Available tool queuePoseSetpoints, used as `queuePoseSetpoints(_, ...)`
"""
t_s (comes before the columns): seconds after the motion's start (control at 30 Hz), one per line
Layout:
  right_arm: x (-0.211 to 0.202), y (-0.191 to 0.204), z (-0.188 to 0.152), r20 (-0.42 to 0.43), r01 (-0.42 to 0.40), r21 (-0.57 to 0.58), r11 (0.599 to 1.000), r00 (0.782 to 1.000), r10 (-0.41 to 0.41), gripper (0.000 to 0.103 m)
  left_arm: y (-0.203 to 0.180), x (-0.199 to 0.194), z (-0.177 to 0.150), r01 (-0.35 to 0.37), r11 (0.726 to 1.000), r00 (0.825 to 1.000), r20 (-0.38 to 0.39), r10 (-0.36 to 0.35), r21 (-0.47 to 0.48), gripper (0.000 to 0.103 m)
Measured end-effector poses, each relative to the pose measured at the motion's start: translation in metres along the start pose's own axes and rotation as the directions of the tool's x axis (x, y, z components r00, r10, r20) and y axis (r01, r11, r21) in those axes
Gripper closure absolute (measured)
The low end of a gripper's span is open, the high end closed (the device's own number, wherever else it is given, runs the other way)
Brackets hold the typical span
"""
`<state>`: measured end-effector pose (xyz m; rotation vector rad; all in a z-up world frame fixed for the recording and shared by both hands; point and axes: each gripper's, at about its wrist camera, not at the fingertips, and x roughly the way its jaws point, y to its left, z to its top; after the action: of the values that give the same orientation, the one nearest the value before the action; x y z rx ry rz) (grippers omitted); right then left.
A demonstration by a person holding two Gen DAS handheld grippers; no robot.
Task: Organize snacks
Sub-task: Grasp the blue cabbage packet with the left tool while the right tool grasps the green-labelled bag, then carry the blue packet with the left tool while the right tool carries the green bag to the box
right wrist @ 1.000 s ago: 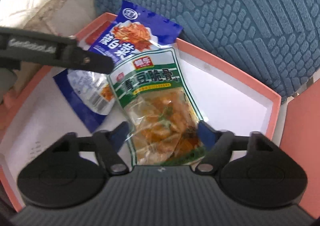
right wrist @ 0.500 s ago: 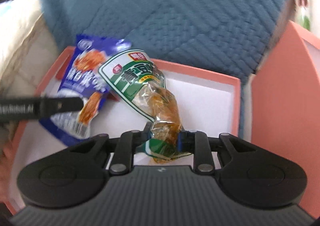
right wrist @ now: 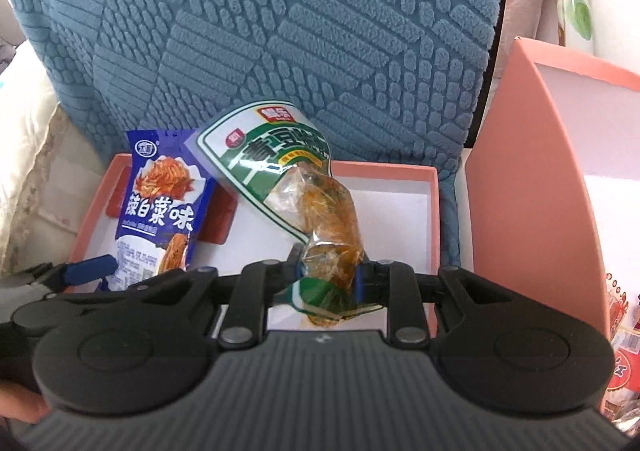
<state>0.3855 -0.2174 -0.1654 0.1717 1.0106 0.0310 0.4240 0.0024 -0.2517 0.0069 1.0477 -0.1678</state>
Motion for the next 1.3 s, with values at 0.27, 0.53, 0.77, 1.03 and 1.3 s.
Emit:
queuePoseSetpoints(0.27, 0.008, 0.014, -0.005, -0.019, -0.015, -0.014, 1.0, 1.0, 0.014, 0.077, 0.008, -0.02, -0.002, 0.013, 0.998, 1.0, 0.024, -0.012, -0.055, 0.05)
queuePoseSetpoints(0.53, -0.009, 0.018, -0.013, -0.02, -0.03, -0.029, 0.999, 0.999, 0.029, 0.077, 0.023, -0.048, -0.014, 0.063, 0.991, 0.998, 0.017, -0.062, -0.114, 0.061)
queuePoseSetpoints(0.77, -0.034, 0.023, -0.03, -0.013, -0.041, -0.045, 0.998, 0.999, 0.04, 0.077, 0.027, -0.087, -0.028, 0.089, 0.982, 0.995, 0.055, -0.081, -0.165, 0.061)
queuePoseSetpoints(1.03, -0.065, 0.029, -0.048, -0.012, -0.078, -0.041, 0.996, 0.997, 0.078, 0.077, 0.025, -0.131, -0.048, 0.124, 0.974, 0.99, 0.095, -0.108, -0.191, 0.061)
queuePoseSetpoints(1.3, -0.1, 0.036, -0.071, 0.02, -0.09, -0.077, 0.993, 0.996, 0.091, 0.077, 0.02, -0.169, -0.078, 0.17, 0.959, 0.981, 0.126, -0.145, -0.227, 0.061)
